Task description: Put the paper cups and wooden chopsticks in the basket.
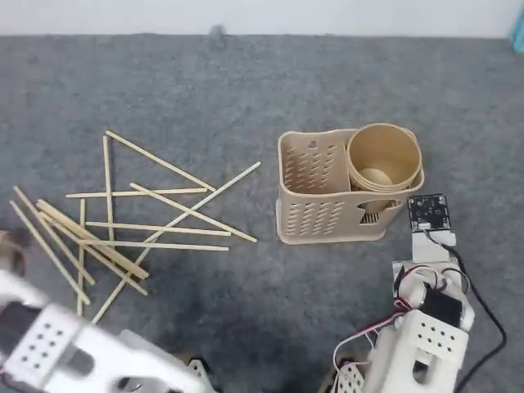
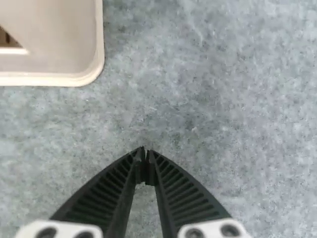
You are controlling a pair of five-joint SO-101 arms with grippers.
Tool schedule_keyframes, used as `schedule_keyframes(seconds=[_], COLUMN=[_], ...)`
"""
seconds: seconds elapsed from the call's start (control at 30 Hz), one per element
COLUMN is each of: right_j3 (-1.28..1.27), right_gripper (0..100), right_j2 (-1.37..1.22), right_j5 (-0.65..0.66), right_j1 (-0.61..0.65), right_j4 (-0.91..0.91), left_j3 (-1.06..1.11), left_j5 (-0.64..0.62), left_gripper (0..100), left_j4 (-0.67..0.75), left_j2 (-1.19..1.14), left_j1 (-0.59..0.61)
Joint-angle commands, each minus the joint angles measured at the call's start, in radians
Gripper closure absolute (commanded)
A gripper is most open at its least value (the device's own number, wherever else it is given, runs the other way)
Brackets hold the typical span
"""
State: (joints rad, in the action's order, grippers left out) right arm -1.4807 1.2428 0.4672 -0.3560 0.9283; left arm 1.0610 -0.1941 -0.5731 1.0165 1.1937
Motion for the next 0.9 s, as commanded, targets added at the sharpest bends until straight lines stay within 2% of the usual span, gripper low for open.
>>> schedule_keyframes(seconds=[0.0, 0.27, 0.4, 0.53, 0.7, 0.87], right_j3=[0.006, 0.006, 0.006, 0.006, 0.006, 0.006], right_gripper=[99.1, 99.1, 99.1, 99.1, 99.1, 99.1], right_j2=[0.018, 0.018, 0.018, 0.018, 0.018, 0.018], right_j5=[0.014, 0.015, 0.014, 0.014, 0.014, 0.015], right_j1=[0.010, 0.010, 0.010, 0.010, 0.010, 0.012], right_j4=[0.005, 0.008, 0.010, 0.010, 0.010, 0.010], left_j3=[-0.004, -0.013, -0.019, -0.077, -0.222, -0.418], left_j5=[0.005, -0.023, -0.081, -0.087, -0.150, -0.172], left_gripper=[98, 98, 88, 79, 81, 80], left_j4=[0.152, 0.439, 0.554, 0.608, 0.675, 0.678], left_j2=[-0.137, -0.440, -0.583, -0.713, -0.914, -1.114], left_j1=[0.086, 0.121, 0.123, 0.133, 0.160, 0.160])
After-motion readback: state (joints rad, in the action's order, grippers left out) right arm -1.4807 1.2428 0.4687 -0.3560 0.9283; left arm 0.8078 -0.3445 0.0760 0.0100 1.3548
